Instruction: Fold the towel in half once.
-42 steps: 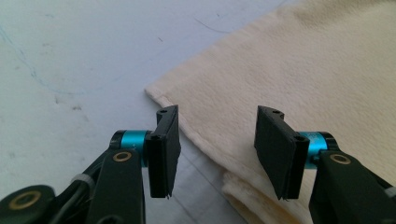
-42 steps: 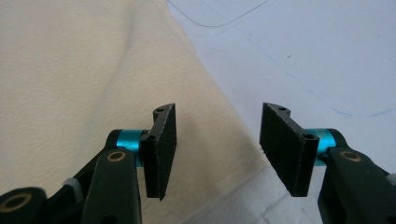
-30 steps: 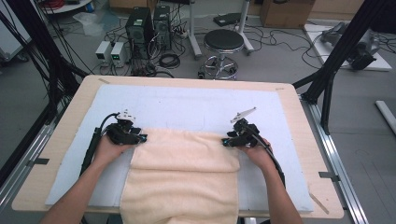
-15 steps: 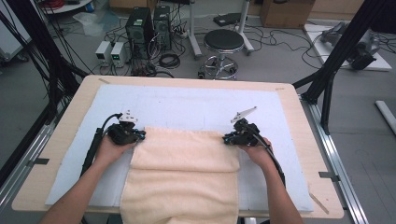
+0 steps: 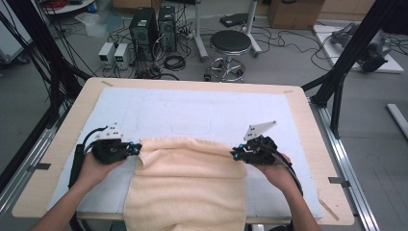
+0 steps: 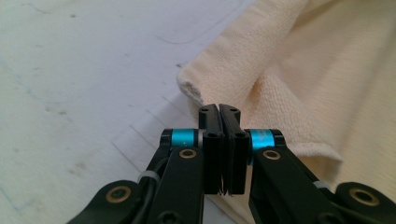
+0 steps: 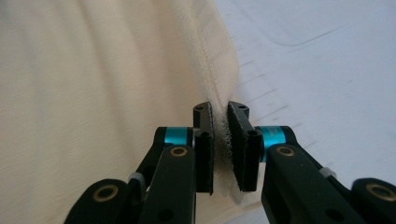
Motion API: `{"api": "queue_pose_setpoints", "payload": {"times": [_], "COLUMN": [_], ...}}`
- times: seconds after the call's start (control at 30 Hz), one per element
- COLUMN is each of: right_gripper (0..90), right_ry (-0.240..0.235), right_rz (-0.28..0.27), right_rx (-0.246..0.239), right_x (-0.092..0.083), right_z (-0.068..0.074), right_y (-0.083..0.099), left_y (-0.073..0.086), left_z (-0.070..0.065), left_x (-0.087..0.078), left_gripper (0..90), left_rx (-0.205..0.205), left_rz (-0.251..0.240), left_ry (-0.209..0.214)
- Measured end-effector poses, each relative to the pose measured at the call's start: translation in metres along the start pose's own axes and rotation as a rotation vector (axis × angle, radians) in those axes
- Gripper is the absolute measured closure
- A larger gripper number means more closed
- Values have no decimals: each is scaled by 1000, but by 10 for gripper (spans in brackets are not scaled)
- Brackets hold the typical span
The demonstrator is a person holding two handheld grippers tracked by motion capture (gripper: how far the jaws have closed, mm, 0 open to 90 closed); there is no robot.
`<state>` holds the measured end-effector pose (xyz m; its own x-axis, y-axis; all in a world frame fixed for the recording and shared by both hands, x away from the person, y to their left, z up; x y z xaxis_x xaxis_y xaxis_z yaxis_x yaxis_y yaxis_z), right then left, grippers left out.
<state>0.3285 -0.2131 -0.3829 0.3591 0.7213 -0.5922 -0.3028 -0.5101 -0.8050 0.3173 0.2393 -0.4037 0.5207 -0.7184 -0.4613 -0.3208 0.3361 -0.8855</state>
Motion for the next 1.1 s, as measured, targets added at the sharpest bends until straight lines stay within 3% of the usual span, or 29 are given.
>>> {"api": "queue_pose_setpoints", "payload": {"times": [0.1,0.2,0.27,0.3,0.37,0.47,0.57,0.7,0.83,0.93,1.1], "right_gripper": [815,809,743,696,641,599,574,554,533,518,512], "right_ry": [-44,-89,-110,-127,-128,-109,-43,27,58,77,75], "right_rz": [4,31,24,10,-16,-55,-64,-58,-7,22,31], "right_rx": [-9,-20,-16,-16,-8,-2,-2,10,31,37,71], "right_x": [-5,-6,-9,-12,-19,-28,-29,-17,0,10,21], "right_z": [23,44,54,56,55,45,30,8,-9,-19,-30], "right_y": [14,30,38,38,33,24,15,11,14,18,28], "left_y": [11,24,28,28,24,15,8,3,4,6,13], "left_z": [-15,-32,-38,-40,-38,-32,-26,-11,1,10,21], "left_x": [-14,-22,-26,-28,-31,-32,-27,-13,2,13,27], "left_gripper": [876,876,866,815,668,581,579,569,565,537,469], "left_rx": [16,38,44,48,46,42,46,27,0,3,-45], "left_rz": [16,65,72,69,65,43,27,12,19,55,87], "left_ry": [64,135,188,195,187,156,130,59,-8,-52,-44]}}
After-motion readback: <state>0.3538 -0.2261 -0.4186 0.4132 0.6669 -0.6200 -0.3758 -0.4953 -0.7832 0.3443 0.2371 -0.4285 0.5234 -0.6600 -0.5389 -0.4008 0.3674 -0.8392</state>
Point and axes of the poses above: each handheld gripper's, and its own axes: x roughly forward along the jaws, y roughly out of its underside, z roughly to its left, the point moved 1 cm from there along x, roughly forward along the jaws, and after that the axes turned 9 degrees about -z, right-handed, at the moved point
